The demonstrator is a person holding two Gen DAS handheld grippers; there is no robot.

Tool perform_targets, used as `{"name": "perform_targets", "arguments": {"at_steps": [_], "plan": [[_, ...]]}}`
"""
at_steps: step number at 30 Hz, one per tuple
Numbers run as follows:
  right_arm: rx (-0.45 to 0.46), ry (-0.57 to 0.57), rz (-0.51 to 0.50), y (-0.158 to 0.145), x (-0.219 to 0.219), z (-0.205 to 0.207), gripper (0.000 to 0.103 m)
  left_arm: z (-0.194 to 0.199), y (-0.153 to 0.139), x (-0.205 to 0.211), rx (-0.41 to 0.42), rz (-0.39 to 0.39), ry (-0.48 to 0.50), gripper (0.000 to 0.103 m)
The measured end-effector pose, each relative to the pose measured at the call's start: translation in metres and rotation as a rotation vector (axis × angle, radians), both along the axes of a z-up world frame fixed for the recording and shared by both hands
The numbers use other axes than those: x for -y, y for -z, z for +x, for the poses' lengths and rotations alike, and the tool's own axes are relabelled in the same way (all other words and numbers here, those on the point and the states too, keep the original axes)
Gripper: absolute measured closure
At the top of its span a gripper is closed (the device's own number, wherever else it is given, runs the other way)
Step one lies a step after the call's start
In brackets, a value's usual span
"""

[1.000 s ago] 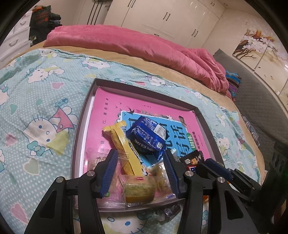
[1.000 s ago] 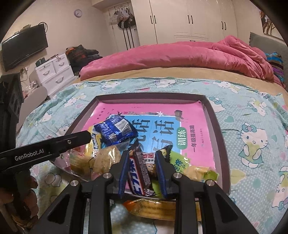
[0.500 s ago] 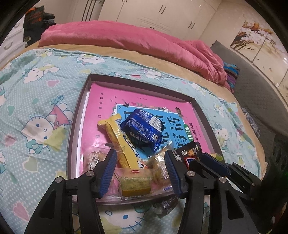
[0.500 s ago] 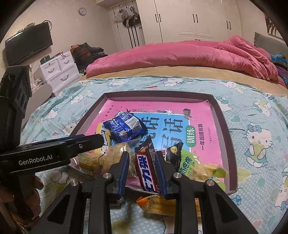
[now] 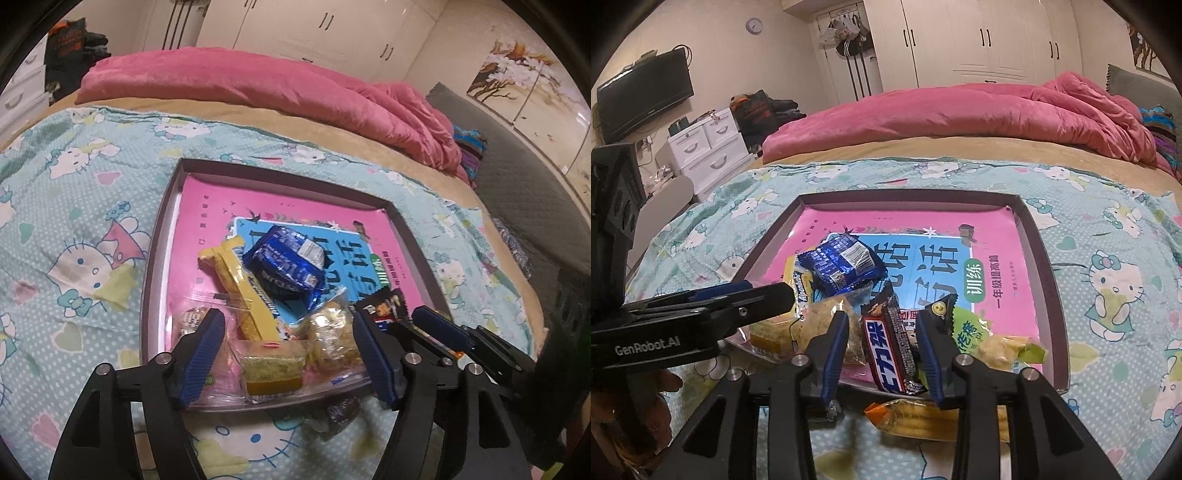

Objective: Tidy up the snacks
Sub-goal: 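Open the left tool to drop the biscuit pack in the tray while the right tool releases the chocolate bar, then withdraw both open tools from the tray toward the remaining snacks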

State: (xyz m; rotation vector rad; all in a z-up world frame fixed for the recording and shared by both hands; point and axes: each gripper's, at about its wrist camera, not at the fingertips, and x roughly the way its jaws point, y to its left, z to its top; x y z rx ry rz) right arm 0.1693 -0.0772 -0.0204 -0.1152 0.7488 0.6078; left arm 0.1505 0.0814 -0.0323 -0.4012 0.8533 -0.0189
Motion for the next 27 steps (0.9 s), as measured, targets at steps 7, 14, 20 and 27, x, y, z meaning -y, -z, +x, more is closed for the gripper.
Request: {"name": "perform_targets", "arguments": {"at_steps": [7,14,20,27], "plan": [[0.001,0.014,0.003,-0.004,0.005,0.001,0.054,-0.004,-0.002,0.0,0.003,0.004,0.007,0.028],[0.021,0.047,0.0,-0.007,0.01,0.001,0.037,-0.008,-0.003,0.0,0.002,0.006,0.001,0.028],[0.033,0.068,-0.005,-0.009,0.014,0.001,0.032,-0.009,-0.004,0.0,0.003,0.012,-0.008,0.028],[0.045,0.089,0.001,-0.012,0.021,-0.001,0.026,-0.014,-0.013,0.008,0.014,0.043,0.001,0.023]]}}
